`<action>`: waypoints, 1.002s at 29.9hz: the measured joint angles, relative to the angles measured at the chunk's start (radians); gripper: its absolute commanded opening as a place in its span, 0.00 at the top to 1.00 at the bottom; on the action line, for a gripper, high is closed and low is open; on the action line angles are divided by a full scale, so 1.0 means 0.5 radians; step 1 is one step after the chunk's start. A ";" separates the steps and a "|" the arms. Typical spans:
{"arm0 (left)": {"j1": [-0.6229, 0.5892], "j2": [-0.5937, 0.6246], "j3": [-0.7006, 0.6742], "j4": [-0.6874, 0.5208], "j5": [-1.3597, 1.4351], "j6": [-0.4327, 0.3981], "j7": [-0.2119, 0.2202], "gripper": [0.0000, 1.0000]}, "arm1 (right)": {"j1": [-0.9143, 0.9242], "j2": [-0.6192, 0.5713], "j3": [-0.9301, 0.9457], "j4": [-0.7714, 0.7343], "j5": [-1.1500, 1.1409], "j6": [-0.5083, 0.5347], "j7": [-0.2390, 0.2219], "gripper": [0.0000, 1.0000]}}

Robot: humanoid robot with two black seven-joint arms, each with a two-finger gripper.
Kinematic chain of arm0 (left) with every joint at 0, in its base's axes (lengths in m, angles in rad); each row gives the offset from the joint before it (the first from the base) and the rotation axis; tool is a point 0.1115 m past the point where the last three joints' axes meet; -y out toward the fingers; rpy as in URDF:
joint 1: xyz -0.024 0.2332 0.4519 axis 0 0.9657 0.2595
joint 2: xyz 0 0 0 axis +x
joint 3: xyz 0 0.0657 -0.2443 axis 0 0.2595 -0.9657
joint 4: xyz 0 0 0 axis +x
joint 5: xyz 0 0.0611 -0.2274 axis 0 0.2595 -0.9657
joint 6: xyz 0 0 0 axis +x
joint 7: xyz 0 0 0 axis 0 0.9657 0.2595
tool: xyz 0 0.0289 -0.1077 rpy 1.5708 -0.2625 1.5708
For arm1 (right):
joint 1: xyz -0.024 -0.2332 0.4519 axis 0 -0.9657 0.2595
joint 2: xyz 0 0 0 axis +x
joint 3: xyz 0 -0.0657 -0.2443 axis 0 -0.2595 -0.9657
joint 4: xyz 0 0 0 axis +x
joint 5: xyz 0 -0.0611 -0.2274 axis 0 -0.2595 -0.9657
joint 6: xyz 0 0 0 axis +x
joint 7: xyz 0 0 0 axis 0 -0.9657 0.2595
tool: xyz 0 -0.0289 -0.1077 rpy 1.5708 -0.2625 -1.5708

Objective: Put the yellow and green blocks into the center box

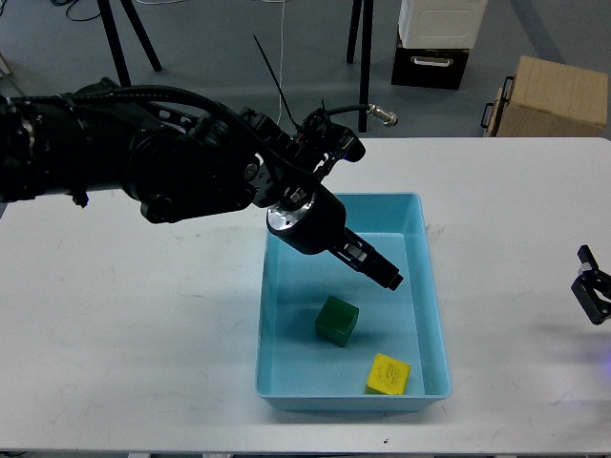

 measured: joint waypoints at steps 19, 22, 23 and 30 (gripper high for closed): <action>0.588 0.548 -1.747 0.427 -0.277 0.000 -0.012 0.15 | 0.020 0.001 -0.006 0.000 -0.001 0.000 -0.003 0.00; 0.741 0.604 -2.047 0.529 -0.281 0.000 -0.012 0.13 | 0.021 0.001 -0.006 0.000 -0.001 0.000 -0.003 0.00; 0.802 0.618 -2.176 0.559 -0.282 0.000 -0.012 0.13 | 0.022 0.001 -0.006 0.000 -0.001 0.000 -0.003 0.00; 1.224 0.699 -3.081 0.796 -0.302 0.001 -0.012 0.08 | 0.022 0.001 -0.010 -0.001 -0.002 0.000 -0.003 0.00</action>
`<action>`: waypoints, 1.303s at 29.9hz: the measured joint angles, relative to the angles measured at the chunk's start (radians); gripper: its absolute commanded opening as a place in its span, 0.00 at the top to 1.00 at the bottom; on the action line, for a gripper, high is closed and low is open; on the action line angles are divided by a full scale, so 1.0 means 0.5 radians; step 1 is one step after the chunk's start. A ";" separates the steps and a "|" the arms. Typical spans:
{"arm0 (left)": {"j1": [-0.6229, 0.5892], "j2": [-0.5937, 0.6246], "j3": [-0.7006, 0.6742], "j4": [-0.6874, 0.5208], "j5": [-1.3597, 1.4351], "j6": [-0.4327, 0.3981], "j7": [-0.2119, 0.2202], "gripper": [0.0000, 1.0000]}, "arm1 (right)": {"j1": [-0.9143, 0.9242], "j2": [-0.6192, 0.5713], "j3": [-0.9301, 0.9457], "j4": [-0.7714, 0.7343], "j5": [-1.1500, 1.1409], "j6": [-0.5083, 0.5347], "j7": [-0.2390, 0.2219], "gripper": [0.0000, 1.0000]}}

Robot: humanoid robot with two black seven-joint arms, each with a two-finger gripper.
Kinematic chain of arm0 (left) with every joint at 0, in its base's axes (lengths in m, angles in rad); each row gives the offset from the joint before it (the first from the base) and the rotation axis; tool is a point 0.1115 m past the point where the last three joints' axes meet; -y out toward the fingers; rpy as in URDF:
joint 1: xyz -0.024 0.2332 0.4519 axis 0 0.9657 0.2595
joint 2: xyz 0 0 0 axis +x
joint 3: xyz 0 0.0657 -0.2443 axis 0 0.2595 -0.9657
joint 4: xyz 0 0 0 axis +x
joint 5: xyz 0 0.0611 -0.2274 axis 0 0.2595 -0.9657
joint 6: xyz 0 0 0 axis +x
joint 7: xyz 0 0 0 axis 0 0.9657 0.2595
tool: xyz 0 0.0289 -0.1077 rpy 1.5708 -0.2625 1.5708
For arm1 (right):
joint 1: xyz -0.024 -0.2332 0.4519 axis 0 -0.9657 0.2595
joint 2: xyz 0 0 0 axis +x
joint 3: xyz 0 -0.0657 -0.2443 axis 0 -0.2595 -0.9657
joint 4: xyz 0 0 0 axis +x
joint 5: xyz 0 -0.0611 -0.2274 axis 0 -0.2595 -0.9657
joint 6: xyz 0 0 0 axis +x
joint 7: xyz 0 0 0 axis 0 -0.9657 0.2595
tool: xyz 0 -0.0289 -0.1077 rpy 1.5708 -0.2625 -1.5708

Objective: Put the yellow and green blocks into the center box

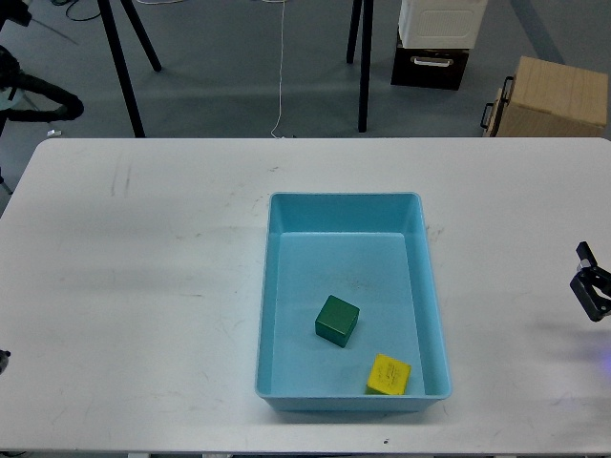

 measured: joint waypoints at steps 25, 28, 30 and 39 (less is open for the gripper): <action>2.089 -0.294 -1.088 -1.333 -0.215 -0.001 0.001 0.06 | 0.068 0.008 -0.029 0.023 -0.095 0.000 0.009 0.00; 2.284 -0.311 -1.082 -1.465 -0.252 -0.001 0.001 0.06 | 0.069 0.007 -0.029 0.027 -0.124 0.000 0.009 0.00; 2.399 -0.312 -1.057 -1.522 -0.322 -0.001 0.001 0.06 | 0.069 0.007 -0.029 0.028 -0.137 0.000 0.009 0.00; 2.727 -0.312 -0.847 -1.595 -0.612 -0.001 0.001 0.01 | 0.067 0.041 -0.034 0.029 -0.175 0.000 0.009 0.00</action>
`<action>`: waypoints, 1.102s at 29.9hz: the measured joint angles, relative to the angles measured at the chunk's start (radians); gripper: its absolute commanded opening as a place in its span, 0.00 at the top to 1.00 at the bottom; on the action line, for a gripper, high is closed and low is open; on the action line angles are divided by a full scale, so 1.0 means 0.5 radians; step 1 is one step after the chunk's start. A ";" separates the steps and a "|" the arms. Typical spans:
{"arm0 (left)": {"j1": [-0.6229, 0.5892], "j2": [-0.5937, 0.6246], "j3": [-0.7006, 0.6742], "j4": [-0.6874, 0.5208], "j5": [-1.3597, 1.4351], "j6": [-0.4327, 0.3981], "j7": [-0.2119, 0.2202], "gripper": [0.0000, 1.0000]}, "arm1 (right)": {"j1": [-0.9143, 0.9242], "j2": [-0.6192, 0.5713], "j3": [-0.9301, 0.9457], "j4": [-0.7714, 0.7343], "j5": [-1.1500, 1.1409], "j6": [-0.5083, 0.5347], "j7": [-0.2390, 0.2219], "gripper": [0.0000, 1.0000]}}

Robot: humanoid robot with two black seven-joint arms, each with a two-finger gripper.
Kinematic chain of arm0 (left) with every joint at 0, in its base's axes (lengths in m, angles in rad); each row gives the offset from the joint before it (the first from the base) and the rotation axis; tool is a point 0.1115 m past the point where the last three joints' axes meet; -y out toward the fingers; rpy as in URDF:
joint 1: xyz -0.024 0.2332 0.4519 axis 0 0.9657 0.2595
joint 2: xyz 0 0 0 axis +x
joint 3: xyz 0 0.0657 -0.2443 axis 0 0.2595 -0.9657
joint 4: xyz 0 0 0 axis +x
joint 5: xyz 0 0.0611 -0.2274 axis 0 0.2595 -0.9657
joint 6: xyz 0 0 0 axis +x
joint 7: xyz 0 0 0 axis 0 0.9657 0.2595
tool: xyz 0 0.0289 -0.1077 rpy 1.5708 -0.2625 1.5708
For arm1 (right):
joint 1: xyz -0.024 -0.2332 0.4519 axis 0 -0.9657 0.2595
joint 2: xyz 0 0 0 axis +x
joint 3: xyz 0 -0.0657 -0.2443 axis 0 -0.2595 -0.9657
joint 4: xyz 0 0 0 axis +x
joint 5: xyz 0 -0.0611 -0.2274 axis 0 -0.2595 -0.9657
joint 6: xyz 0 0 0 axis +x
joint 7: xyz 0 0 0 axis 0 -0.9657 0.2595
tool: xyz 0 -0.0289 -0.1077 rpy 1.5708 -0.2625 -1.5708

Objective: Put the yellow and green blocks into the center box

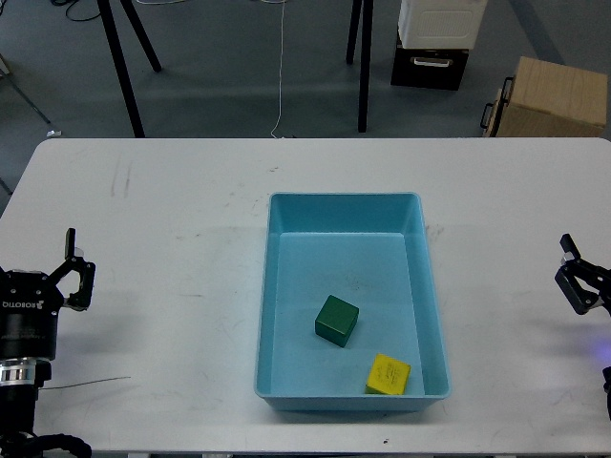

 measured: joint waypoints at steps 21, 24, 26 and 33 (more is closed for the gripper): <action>0.072 0.015 0.212 -0.120 -0.116 0.000 0.000 0.01 | -0.014 0.052 -0.039 -0.006 -0.030 0.000 0.000 0.00; 0.072 0.015 0.212 -0.120 -0.119 0.000 0.000 0.01 | -0.013 0.056 -0.039 -0.006 -0.030 0.000 0.000 0.00; 0.072 0.017 0.212 -0.120 -0.131 0.000 0.000 0.01 | -0.012 0.057 -0.039 -0.006 -0.030 0.000 0.000 0.00; 0.070 0.023 0.215 -0.120 -0.218 0.000 0.000 0.01 | -0.011 0.057 -0.039 -0.007 -0.030 0.000 0.000 0.00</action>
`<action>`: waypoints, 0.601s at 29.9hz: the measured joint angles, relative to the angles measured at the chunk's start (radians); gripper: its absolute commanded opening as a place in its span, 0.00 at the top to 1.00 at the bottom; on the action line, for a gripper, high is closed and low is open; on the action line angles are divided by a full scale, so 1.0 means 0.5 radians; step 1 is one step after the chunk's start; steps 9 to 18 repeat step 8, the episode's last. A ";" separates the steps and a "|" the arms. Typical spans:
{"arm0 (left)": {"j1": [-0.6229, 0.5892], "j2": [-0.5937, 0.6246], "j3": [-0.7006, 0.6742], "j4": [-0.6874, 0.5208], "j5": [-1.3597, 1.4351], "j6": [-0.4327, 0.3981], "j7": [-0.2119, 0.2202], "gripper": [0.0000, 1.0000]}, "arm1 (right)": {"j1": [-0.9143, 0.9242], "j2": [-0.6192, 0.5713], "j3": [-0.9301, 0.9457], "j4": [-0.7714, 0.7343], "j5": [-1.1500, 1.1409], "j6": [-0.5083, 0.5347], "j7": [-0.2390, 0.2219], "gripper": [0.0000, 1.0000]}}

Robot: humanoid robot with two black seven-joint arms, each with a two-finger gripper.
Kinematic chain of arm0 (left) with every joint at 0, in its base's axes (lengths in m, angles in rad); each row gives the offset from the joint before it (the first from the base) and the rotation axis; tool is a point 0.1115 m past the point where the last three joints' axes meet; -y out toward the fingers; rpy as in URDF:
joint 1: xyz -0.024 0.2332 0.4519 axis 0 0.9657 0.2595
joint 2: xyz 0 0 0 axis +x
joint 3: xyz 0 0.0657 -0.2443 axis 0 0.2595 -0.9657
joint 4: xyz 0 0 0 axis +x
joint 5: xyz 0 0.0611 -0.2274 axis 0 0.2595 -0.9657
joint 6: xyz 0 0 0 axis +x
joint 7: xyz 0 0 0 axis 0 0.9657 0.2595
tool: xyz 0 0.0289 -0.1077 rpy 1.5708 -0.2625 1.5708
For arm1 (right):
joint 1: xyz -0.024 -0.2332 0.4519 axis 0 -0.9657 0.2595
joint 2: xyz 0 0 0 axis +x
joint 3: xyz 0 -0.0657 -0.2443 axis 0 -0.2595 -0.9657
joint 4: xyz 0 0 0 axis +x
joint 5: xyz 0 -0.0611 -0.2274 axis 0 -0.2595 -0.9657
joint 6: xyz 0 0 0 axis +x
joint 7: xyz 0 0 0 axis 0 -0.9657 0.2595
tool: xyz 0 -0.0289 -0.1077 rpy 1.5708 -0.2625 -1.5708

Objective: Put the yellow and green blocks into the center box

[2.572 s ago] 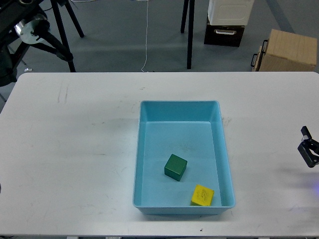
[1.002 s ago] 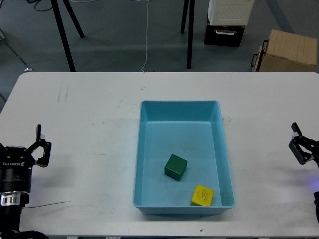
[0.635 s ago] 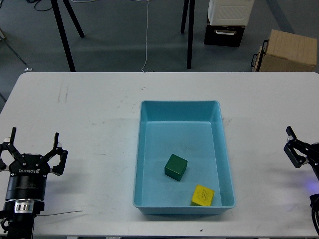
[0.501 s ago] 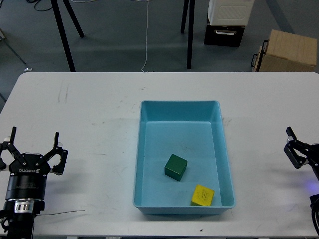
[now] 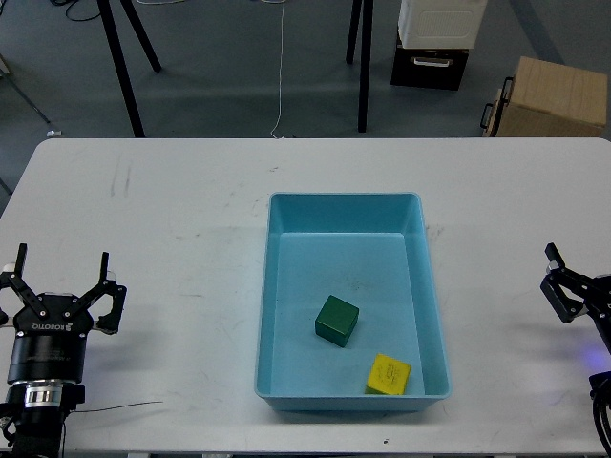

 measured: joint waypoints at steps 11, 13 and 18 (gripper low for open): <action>0.000 0.001 0.000 -0.003 -0.009 0.000 0.000 0.01 | -0.004 0.000 0.000 0.000 0.001 0.000 0.000 0.00; 0.000 0.001 0.000 -0.003 -0.009 0.000 0.000 0.01 | -0.004 0.000 0.000 0.000 0.001 0.000 0.000 0.00; 0.000 0.001 0.000 -0.003 -0.009 0.000 0.000 0.01 | -0.004 0.000 0.000 0.000 0.001 0.000 0.000 0.00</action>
